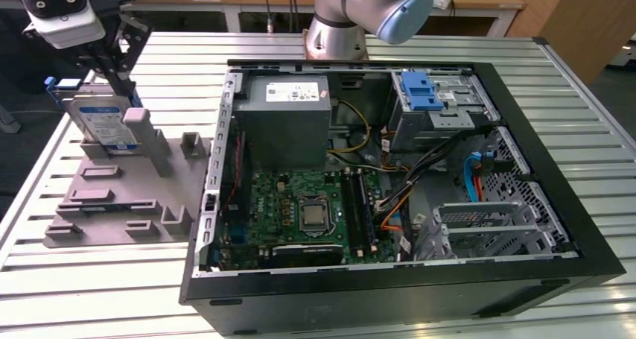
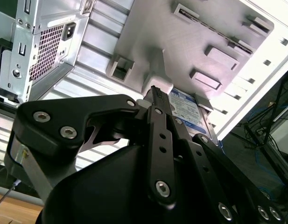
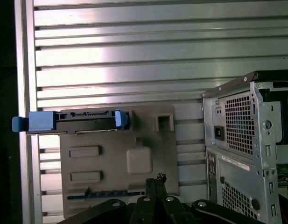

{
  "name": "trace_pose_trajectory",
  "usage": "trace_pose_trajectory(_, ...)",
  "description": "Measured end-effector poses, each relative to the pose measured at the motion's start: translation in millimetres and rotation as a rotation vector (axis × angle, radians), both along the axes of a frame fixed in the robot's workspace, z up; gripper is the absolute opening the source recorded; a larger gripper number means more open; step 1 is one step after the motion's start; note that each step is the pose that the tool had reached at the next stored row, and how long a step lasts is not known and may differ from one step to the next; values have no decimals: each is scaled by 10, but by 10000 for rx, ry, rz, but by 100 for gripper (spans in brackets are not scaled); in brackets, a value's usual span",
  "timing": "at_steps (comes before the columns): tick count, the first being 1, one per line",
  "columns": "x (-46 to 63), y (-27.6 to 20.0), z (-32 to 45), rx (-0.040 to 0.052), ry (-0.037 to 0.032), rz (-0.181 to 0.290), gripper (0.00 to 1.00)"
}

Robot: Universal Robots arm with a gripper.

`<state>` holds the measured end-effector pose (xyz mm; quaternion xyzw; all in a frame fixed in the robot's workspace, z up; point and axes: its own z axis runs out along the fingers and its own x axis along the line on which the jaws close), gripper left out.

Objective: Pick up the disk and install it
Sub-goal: 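Reach for the disk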

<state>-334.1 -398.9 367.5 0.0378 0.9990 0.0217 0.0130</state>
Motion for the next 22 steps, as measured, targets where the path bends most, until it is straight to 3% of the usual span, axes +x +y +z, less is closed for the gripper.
trace_pose_trajectory(22, -112, 0, -15, 0, -1, 0, 11)
